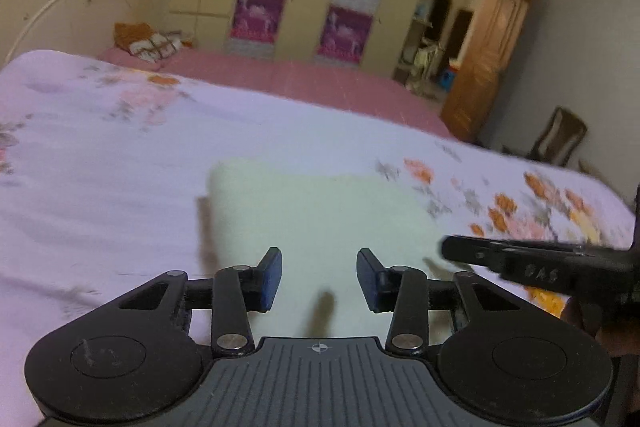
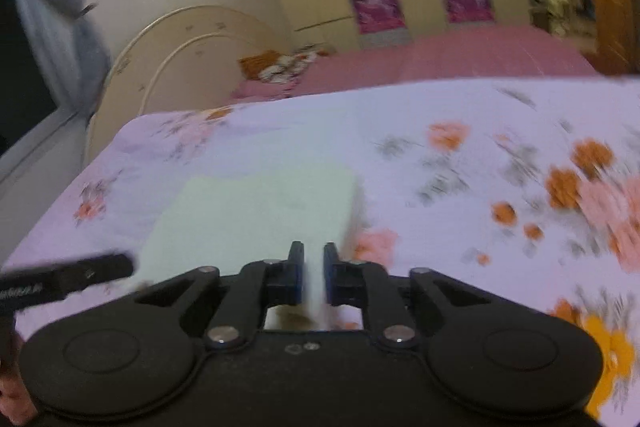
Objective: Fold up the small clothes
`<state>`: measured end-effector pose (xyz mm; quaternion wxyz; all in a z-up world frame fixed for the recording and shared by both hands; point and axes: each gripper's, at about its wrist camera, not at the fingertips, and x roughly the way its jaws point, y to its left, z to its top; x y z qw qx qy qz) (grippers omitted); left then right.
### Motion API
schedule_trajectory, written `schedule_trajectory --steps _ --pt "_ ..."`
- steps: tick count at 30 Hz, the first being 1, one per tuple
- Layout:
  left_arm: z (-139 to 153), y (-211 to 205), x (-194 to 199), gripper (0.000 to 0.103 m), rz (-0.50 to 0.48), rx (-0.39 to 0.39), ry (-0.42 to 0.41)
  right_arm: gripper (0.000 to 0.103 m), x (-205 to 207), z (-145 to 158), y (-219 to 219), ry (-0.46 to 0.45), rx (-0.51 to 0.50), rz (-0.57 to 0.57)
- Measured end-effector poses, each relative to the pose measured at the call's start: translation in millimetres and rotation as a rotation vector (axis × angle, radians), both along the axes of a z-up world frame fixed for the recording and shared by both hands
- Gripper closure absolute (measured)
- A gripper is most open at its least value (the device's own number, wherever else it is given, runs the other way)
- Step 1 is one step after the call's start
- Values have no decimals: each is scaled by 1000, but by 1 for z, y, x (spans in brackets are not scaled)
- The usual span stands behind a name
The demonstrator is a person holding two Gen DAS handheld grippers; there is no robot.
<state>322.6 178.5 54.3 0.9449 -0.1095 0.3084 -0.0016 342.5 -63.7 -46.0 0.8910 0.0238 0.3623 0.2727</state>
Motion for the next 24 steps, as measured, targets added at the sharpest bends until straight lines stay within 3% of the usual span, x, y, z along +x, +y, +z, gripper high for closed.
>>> schedule_trajectory --steps 3,5,11,16,20,24 --pt "-19 -1 18 61 12 -15 73 96 2 -10 20 -14 -133 43" --pt "-25 0 14 61 8 -28 61 96 9 -23 23 12 -194 47" --pt "-15 -5 0 61 11 -60 41 97 6 -20 19 2 -208 75" --pt "-5 -13 -63 61 10 -67 -18 85 -30 8 -6 -11 -137 108" --pt "-17 -17 -101 61 61 -45 19 79 -69 2 -24 56 -129 145" --pt "-36 -14 -112 61 114 -59 89 78 -87 -9 -27 118 -140 135"
